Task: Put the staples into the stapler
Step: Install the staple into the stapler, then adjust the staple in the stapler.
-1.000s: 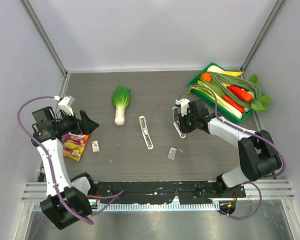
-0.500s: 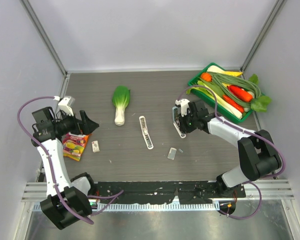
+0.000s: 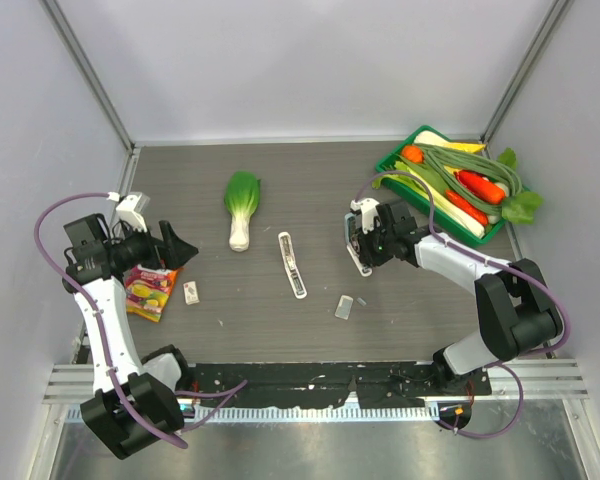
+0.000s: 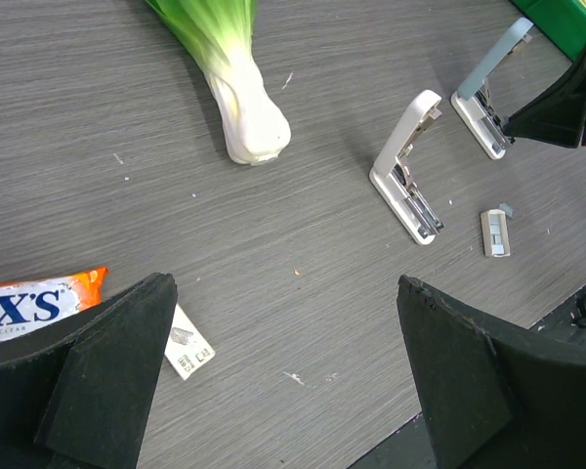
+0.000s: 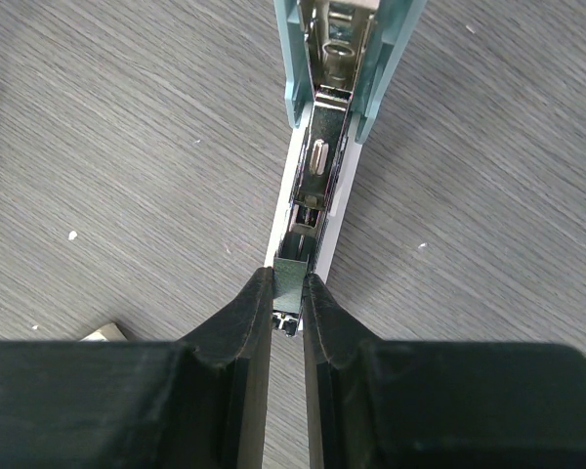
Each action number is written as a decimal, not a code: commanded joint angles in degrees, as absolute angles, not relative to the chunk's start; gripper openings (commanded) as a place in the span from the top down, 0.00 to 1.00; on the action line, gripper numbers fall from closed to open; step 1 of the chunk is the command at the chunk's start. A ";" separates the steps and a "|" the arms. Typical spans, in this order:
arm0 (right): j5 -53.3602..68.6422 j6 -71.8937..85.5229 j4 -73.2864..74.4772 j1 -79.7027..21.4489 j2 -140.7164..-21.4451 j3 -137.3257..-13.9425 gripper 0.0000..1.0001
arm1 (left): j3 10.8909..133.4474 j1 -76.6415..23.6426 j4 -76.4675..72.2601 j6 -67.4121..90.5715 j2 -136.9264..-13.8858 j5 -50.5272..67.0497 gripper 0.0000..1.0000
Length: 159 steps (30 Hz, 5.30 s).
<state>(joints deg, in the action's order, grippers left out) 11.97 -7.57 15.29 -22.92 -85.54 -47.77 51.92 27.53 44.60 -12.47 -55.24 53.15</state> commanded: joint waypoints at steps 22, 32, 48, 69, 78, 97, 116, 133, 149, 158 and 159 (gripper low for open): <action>13.62 -7.47 15.38 -23.20 -85.43 -48.69 0.73 | 51.86 28.56 43.68 -13.36 -55.11 54.93 0.00; 13.71 -7.47 15.29 -23.20 -85.25 -48.69 0.72 | 51.86 28.74 43.68 -13.27 -55.19 55.11 0.00; 12.57 -7.47 14.68 -23.20 -81.75 -48.87 0.72 | 51.86 29.00 43.86 -13.36 -55.19 55.20 0.00; 11.70 -8.87 14.85 -24.87 -83.67 -49.75 0.72 | 51.77 29.35 43.42 -13.27 -55.72 55.11 0.00; -3.74 -12.92 13.27 -33.48 -83.93 -49.13 0.72 | 51.77 29.44 43.68 -13.54 -55.37 55.11 0.00; -15.56 -18.19 11.69 -39.46 -86.13 -48.08 0.72 | 51.77 29.97 43.95 -13.80 -55.37 55.46 0.00; -18.98 -19.42 12.57 -41.48 -88.86 -48.43 0.79 | 51.86 30.15 44.12 -13.89 -55.81 55.81 0.00; -20.65 -20.21 11.69 -42.28 -87.54 -47.99 0.87 | 51.86 30.32 44.12 -13.89 -55.81 55.99 0.00; -23.73 -22.41 10.46 -44.12 -87.36 -47.11 0.88 | 51.86 30.59 44.12 -13.97 -55.72 56.16 0.00; -25.05 -23.55 10.11 -45.00 -88.15 -46.58 0.88 | 51.86 30.67 44.12 -14.06 -55.90 56.25 0.00; -25.40 -23.73 9.85 -45.09 -88.15 -46.50 0.88 | 51.86 30.67 44.12 -14.06 -55.90 56.25 0.00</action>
